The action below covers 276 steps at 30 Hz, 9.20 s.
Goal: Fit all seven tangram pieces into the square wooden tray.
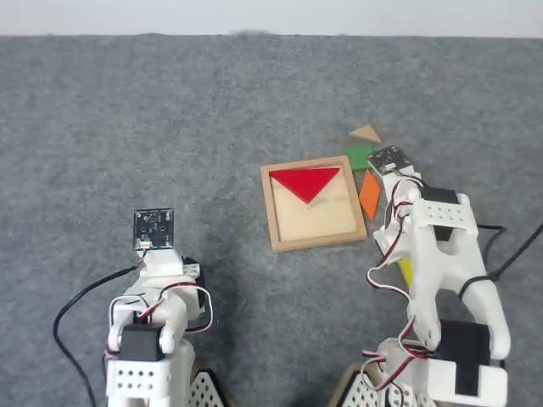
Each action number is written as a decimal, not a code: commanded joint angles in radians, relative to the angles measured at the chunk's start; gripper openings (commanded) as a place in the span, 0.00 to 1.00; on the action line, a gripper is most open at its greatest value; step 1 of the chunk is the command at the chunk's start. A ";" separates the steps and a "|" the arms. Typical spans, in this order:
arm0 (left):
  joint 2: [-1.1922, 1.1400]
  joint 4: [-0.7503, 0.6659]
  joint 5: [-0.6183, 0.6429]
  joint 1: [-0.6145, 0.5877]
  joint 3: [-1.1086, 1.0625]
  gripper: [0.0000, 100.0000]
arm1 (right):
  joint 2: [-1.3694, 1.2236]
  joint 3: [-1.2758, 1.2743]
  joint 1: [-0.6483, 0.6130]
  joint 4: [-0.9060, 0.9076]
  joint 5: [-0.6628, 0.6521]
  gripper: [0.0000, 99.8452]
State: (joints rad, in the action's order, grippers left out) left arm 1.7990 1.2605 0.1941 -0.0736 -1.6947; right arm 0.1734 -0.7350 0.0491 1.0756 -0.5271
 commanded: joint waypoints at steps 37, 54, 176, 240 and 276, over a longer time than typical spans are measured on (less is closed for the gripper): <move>0.020 0.002 -0.011 -0.006 0.012 0.01 | -0.197 0.072 0.180 -0.094 0.043 0.23; 0.020 0.002 -0.011 -0.006 0.012 0.01 | -0.036 0.026 0.291 -0.105 0.295 0.32; 0.020 0.002 -0.011 -0.006 0.012 0.01 | -0.271 0.178 0.274 -0.077 0.330 0.21; 0.020 0.002 -0.011 -0.006 0.012 0.01 | 0.177 0.114 0.136 0.183 0.338 0.01; 0.020 0.002 -0.011 -0.006 0.012 0.01 | -0.335 0.588 -0.639 0.004 0.661 0.01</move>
State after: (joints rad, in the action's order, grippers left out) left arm 1.7990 1.2605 0.1941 -0.0736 -1.6947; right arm -0.1565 -0.2179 -0.5738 1.1201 0.0944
